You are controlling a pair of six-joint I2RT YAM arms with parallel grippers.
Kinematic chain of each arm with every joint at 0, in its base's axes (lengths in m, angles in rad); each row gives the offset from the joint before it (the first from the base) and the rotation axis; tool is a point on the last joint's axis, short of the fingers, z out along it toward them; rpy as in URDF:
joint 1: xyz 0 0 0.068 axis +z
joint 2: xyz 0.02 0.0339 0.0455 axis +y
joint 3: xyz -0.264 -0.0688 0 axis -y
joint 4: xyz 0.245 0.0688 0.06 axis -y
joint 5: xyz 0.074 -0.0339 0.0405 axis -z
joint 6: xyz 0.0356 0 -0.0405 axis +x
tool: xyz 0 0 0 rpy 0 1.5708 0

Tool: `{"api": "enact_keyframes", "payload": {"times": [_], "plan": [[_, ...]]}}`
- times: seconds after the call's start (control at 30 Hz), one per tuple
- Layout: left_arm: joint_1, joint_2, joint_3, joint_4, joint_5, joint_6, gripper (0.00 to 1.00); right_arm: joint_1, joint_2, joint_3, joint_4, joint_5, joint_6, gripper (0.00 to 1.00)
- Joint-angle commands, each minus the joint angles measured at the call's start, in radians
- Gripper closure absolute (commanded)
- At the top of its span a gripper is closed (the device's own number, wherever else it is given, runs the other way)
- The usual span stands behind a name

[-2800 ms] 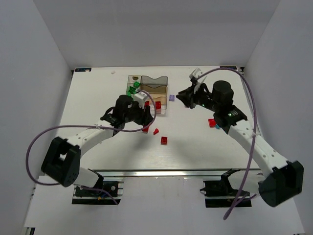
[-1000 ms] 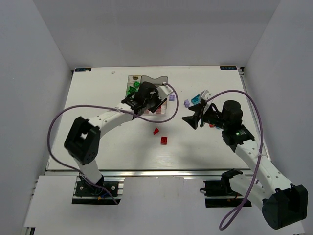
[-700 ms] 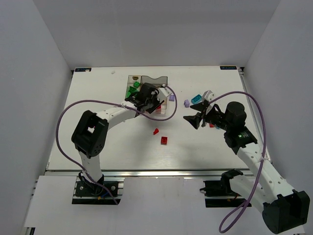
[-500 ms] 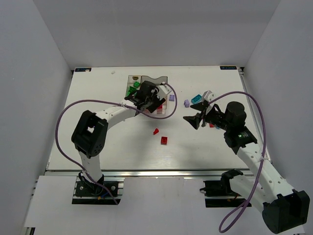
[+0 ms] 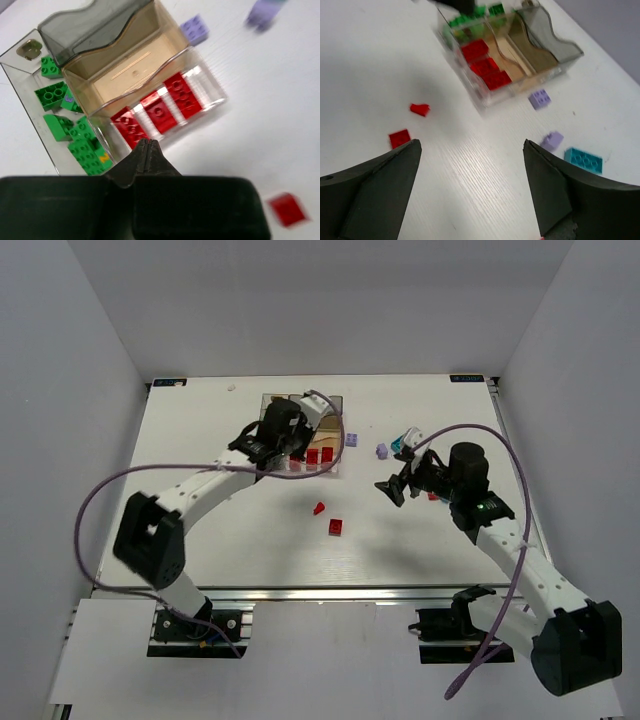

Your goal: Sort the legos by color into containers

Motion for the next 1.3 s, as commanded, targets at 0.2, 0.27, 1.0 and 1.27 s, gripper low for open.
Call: {"api": "enact_keyframes", "payload": {"times": [0.2,0.27,1.0,1.27], "plan": [[0.001,-0.529,-0.377,0.166,0.214,-0.316,0.39,-0.024,0.272,0.242,-0.235,0.415,0.059,0.18],[0.001,-0.585,-0.443,0.170,0.165,-0.281,0.35,-0.034,0.376,0.290,-0.343,0.451,0.081,0.18],[-0.017,-0.714,-0.453,0.144,0.183,-0.250,0.30,-0.130,0.761,0.427,-0.475,0.712,-0.030,0.18],[-0.017,-0.698,-0.456,0.141,0.157,-0.248,0.30,-0.187,0.834,0.471,-0.520,0.635,-0.083,0.19]]}}
